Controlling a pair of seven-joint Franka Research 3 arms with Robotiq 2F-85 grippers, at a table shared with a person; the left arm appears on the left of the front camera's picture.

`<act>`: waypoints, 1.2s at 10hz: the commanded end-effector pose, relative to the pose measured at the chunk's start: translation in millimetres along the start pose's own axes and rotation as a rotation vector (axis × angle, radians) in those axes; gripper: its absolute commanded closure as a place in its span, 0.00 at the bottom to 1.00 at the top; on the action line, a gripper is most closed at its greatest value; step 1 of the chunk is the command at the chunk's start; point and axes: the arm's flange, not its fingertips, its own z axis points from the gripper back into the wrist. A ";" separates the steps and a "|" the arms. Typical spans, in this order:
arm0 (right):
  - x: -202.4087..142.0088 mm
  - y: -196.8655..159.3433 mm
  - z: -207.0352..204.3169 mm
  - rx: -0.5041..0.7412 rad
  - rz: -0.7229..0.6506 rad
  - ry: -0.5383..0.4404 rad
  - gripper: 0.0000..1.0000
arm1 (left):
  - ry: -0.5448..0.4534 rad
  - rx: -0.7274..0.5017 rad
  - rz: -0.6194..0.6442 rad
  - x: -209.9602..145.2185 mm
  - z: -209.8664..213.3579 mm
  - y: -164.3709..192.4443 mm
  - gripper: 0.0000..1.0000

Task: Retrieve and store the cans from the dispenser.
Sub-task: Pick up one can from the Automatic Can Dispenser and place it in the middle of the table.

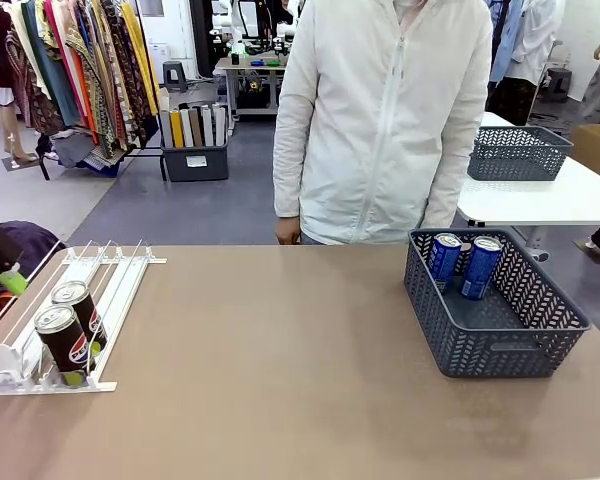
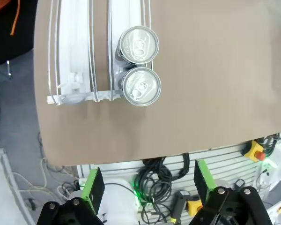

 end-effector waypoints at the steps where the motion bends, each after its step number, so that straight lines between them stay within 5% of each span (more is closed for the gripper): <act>1: 3.4 2.9 -0.6 0.020 0.011 -0.011 0.00 | 0.014 0.013 0.007 4.0 -1.6 0.1 0.00; 3: 3.4 2.9 -0.6 0.020 0.011 -0.011 0.00 | 0.004 0.000 0.000 0.6 -1.0 -0.3 0.00; 6: 3.4 2.9 -0.6 0.020 0.011 -0.011 0.00 | -0.097 0.155 0.003 25.7 -35.6 -57.4 0.00; 12: 3.4 2.9 -0.6 0.020 0.011 -0.011 0.00 | 0.058 0.286 0.060 64.3 -97.4 -51.4 0.00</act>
